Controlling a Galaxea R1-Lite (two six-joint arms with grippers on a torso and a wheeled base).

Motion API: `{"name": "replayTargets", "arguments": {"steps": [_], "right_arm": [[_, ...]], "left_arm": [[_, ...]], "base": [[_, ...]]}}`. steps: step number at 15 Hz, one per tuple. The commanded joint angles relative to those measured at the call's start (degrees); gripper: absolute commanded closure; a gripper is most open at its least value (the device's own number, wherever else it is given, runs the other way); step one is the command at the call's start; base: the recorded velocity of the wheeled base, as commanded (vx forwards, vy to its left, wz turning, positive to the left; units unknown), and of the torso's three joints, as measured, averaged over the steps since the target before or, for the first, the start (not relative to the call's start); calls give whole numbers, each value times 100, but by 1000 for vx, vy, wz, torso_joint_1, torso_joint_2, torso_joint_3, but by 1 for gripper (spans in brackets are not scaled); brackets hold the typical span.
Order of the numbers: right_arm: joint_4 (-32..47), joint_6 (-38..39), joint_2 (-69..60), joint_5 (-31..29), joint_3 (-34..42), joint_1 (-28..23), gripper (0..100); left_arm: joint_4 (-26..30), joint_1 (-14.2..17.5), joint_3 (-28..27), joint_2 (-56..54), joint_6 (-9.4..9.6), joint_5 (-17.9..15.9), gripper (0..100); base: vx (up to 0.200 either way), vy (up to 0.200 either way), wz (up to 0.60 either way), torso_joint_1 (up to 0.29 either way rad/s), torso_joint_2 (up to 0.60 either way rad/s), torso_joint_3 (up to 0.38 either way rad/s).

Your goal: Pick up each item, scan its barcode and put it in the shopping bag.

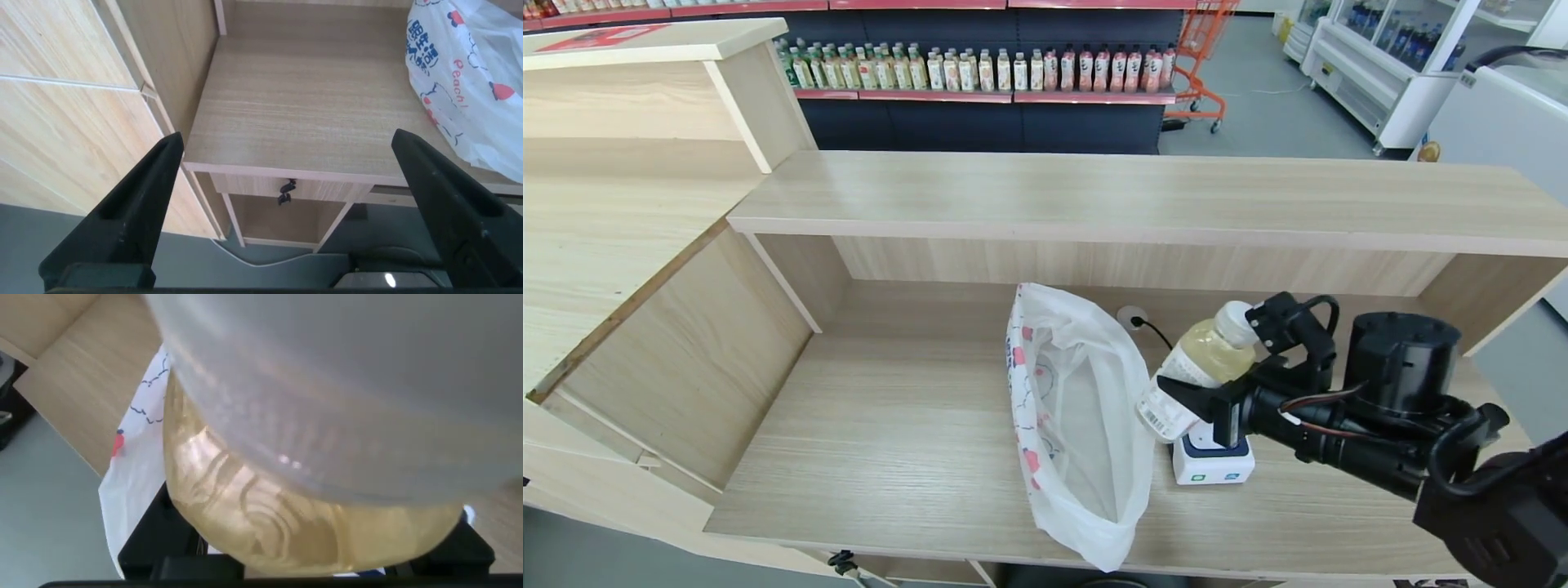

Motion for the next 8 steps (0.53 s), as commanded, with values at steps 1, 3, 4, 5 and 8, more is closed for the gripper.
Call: {"name": "replayTargets", "arguments": {"steps": [1, 3, 4, 5, 8], "right_arm": [[-691, -56, 1168, 32, -118, 91, 100], [-1219, -83, 1651, 155, -382, 161, 100], [-1271, -100, 1836, 173, -540, 205, 100], [-1280, -144, 2003, 173, -733, 249, 100], [-1210, -179, 2319, 182, -1278, 328, 100]], "left_arm": [[-1, 0, -4, -2, 1, 2, 0], [-1, 0, -4, -2, 1, 2, 0], [-1, 0, -4, -2, -8, 2, 0], [-1, 0, -4, -2, 1, 2, 0], [-1, 0, -4, -2, 1, 2, 0]], "base": [[0, 0, 0, 0, 0, 0], [0, 0, 0, 0, 0, 0], [0, 0, 0, 0, 0, 0], [0, 0, 0, 0, 0, 0], [0, 0, 0, 0, 0, 0]]}}
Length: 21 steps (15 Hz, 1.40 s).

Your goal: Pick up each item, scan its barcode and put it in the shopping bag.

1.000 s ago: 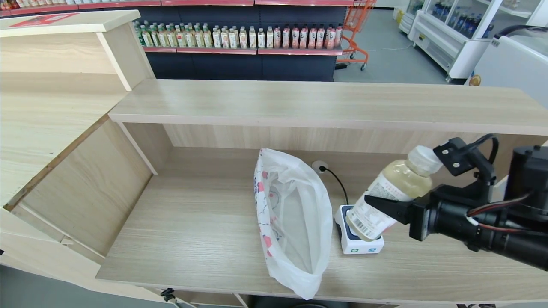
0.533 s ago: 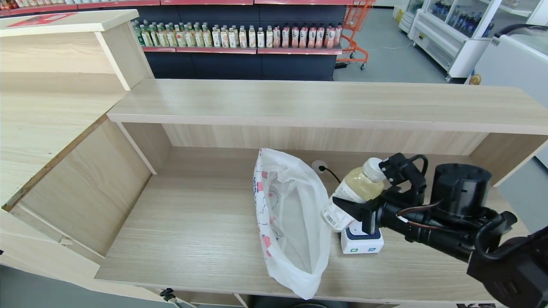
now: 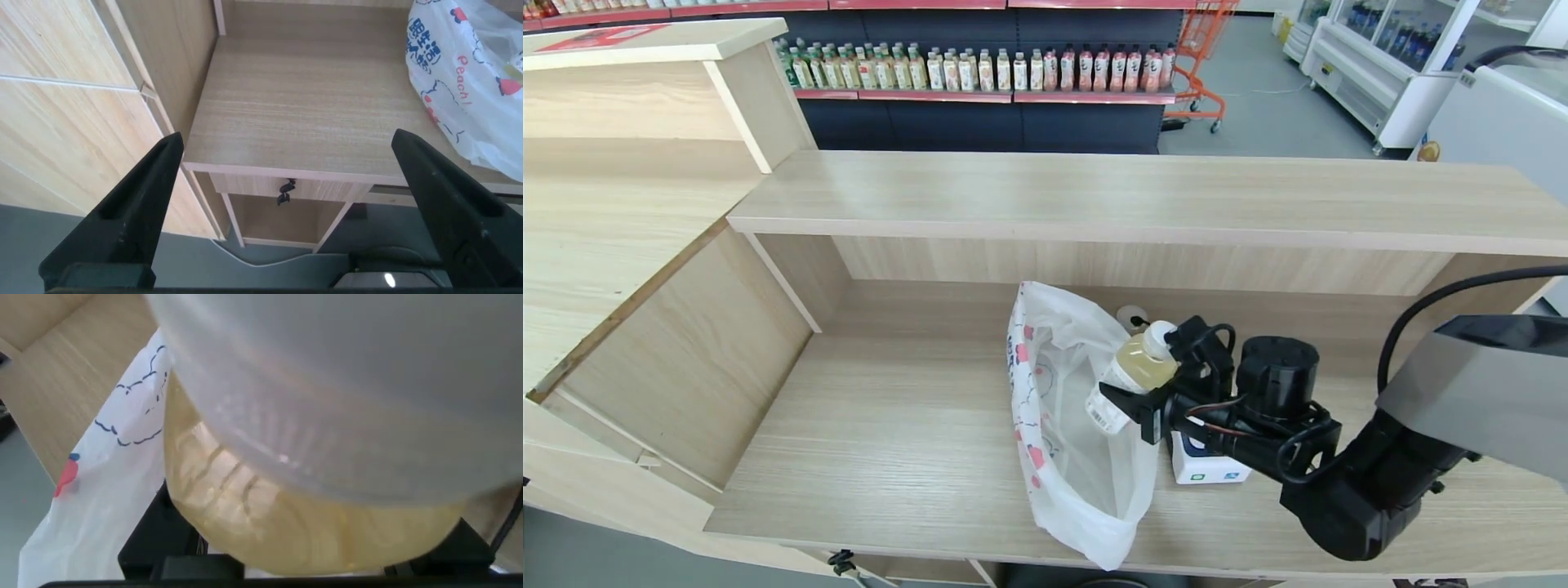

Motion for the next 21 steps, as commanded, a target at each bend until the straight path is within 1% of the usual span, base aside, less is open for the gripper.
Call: {"name": "replayTargets", "arguments": {"steps": [1, 5, 8, 9, 12, 14, 15, 17, 18, 21], "right_arm": [[-1, -26, 445, 6, -331, 54, 100], [-36, -290, 1007, -3, -753, 45, 100], [-28, -668, 1297, -11, -1166, 37, 100], [25, -756, 1271, 6, -1166, 45, 0], [25, -712, 1095, 15, -1122, 98, 0], [166, -228, 647, 15, -1034, 98, 0], [412, 167, 111, 6, -955, 107, 0], [1361, 721, -1164, -20, -665, -16, 0], [1880, 782, -1814, -38, -419, -253, 0], [2802, 756, -3616, -3, 785, -1106, 0]], "left_arm": [[2, 0, 1, -2, 1, 4, 0], [2, 0, 1, -2, 1, 4, 0], [2, 0, 1, -2, 1, 4, 0], [2, 0, 10, -2, 1, 4, 0], [2, 0, 10, -2, -8, 4, 0], [2, 0, 1, -2, 1, 4, 0], [2, 0, 10, -2, 1, 4, 0], [2, 0, 1, -2, 1, 4, 0], [2, 0, 10, -2, 1, 4, 0], [2, 0, 1, -2, 1, 4, 0]], "base": [[0, 0, 0, 0, 0, 0], [0, 0, 0, 0, 0, 0], [0, 0, 0, 0, 0, 0], [0, 0, 0, 0, 0, 0], [0, 0, 0, 0, 0, 0], [0, 0, 0, 0, 0, 0], [0, 0, 0, 0, 0, 0], [0, 0, 0, 0, 0, 0], [0, 0, 0, 0, 0, 0], [0, 0, 0, 0, 0, 0]]}}
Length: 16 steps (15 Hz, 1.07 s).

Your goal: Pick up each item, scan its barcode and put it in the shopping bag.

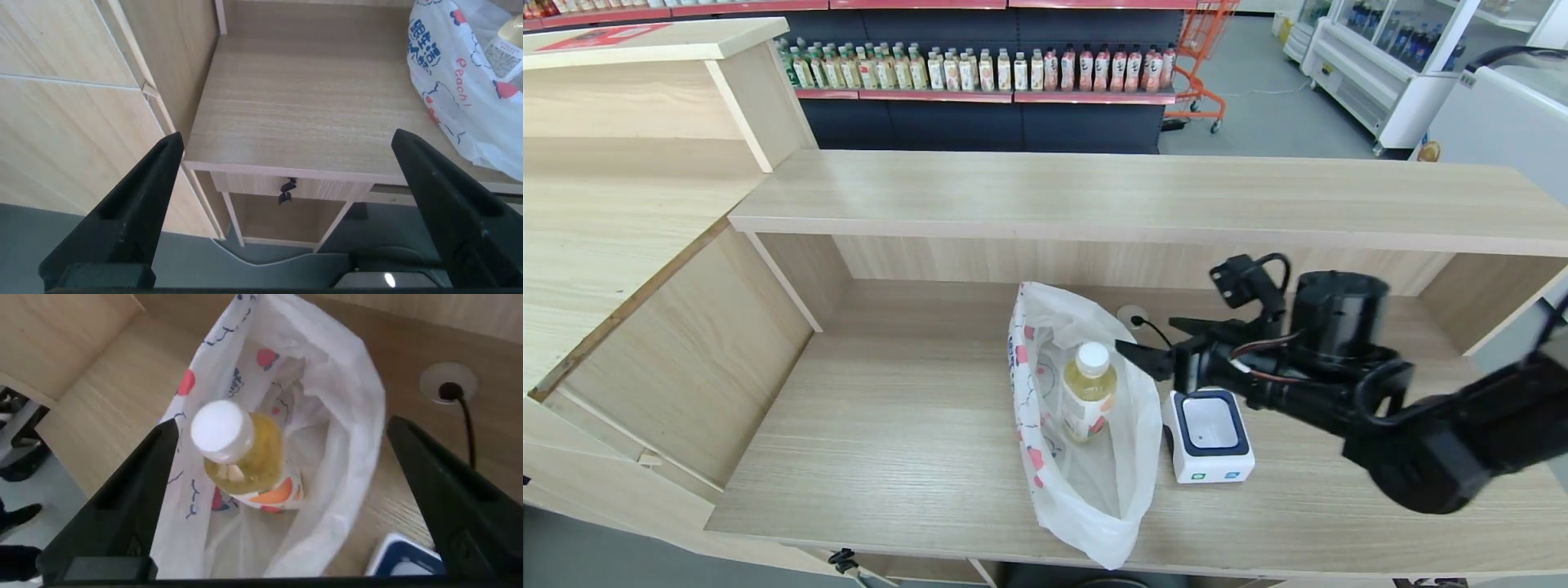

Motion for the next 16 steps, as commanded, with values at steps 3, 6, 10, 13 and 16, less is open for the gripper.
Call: {"name": "replayTargets", "arguments": {"steps": [3, 6, 10, 13, 16], "right_arm": [[4036, -330, -4086, -65, 1226, -1905, 0], [6005, -769, -5141, -513, 1226, -3417, 0], [6655, -567, -6020, -522, 1542, -3716, 0], [6761, -567, -6222, -539, 1516, -3716, 0], [6805, -567, -6529, -557, 1551, -3725, 0]], "left_arm": [[-1, 0, 5, -2, 0, 2, 0], [-1, 0, -4, -2, 0, 2, 0], [-1, 0, -4, -2, 0, 2, 0], [-1, 0, -4, -2, -9, 2, 0], [-1, 0, -4, -2, 0, 2, 0]], "base": [[0, 0, 0, 0, 0, 0], [0, 0, 0, 0, 0, 0], [0, 0, 0, 0, 0, 0], [0, 0, 0, 0, 0, 0], [0, 0, 0, 0, 0, 0]]}}
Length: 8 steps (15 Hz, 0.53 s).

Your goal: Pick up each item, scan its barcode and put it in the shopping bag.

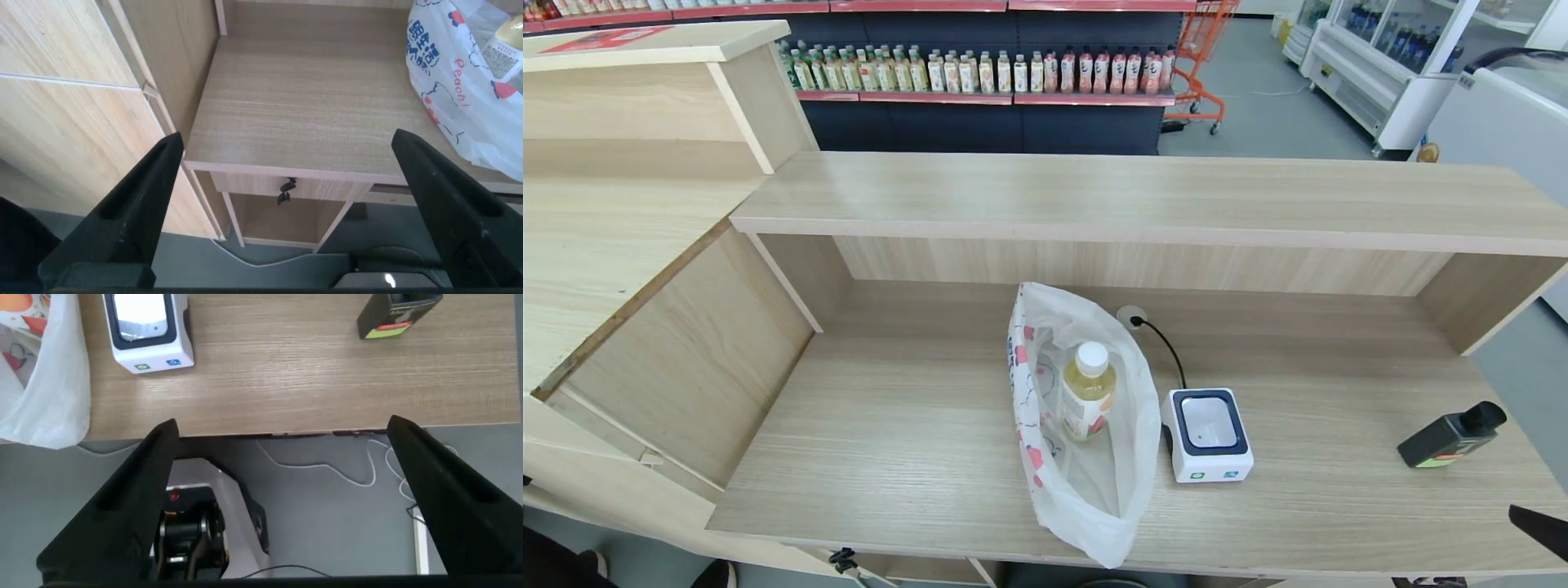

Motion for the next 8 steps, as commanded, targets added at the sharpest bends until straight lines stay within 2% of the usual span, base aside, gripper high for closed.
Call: {"name": "replayTargets", "arguments": {"steps": [1, 2, 8], "right_arm": [[6, 7, -263, -28, 8, -29, 0], [6, 7, -316, -36, -10, -100, 0], [182, -2, -457, -247, 78, -223, 0]], "left_arm": [[-1, 0, 7, -2, -8, 2, 0], [-1, 0, -1, -2, -8, 2, 0], [-1, 0, -1, -2, 1, 2, 0]], "base": [[0, 0, 0, 0, 0, 0], [0, 0, 0, 0, 0, 0], [0, -200, 0, -2, -2, 3]]}}
